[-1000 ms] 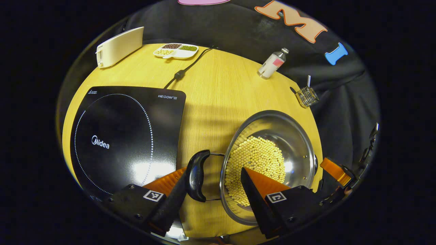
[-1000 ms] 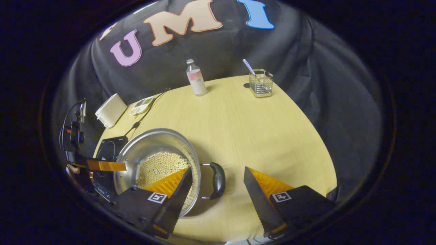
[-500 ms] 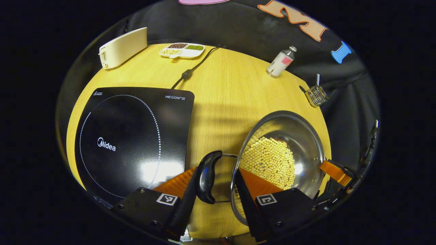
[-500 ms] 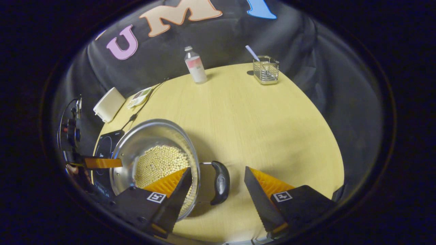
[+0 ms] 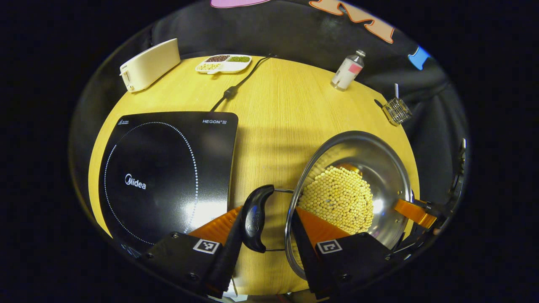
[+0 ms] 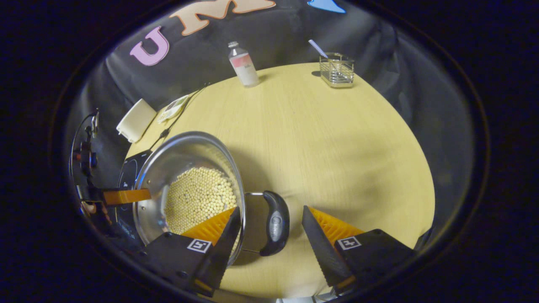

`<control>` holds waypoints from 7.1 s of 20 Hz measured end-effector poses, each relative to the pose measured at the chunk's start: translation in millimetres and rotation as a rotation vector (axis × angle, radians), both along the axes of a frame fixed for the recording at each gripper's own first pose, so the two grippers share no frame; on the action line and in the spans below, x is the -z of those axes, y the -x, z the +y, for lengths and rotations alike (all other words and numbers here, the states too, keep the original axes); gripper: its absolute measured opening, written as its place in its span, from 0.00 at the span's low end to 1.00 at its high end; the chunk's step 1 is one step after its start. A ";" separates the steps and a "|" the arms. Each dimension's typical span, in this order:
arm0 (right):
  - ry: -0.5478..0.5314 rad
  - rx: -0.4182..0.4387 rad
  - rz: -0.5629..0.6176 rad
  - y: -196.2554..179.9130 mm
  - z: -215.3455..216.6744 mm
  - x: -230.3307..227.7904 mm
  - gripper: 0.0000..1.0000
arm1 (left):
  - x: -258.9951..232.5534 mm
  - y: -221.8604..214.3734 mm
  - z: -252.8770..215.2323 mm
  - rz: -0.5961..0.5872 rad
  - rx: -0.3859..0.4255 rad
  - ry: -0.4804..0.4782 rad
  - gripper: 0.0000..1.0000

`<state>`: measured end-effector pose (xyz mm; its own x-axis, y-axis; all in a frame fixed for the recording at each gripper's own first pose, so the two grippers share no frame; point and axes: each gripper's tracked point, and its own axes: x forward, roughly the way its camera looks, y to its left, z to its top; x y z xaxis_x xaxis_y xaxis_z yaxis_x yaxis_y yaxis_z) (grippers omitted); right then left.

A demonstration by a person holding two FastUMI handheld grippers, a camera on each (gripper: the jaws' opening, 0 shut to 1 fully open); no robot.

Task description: First push the handle of the pot to place it horizontally, then grasp the pot with both hands and set it on the induction cooktop.

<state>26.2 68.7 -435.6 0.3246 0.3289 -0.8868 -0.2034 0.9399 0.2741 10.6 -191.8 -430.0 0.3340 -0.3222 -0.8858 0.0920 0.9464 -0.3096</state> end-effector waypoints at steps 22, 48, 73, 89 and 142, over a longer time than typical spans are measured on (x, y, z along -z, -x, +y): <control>0.026 0.136 -0.001 15.3 8.1 -23.6 0.51 | -7.0 -9.8 6.4 -0.058 0.152 0.022 0.65; -0.057 0.089 -0.032 43.2 214.5 -79.8 0.51 | -28.6 -49.4 210.1 -0.118 0.047 0.013 0.64; -0.105 0.054 0.001 54.3 331.0 -67.5 0.57 | -6.6 -70.2 316.9 -0.089 -0.007 -0.012 0.64; -0.102 0.063 0.007 54.4 333.3 -68.8 0.56 | -7.7 -70.1 319.1 -0.082 0.002 -0.014 0.67; -0.115 0.146 -0.456 -11.4 104.6 -189.8 0.99 | -215.2 -65.3 193.1 -0.633 -0.234 -0.136 0.86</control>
<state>37.6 173.4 -245.8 0.7214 0.3386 -0.6041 -0.1954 0.9364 0.2916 75.8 1.2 -214.8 0.8478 -0.0784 -0.5246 0.0045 0.9900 -0.1408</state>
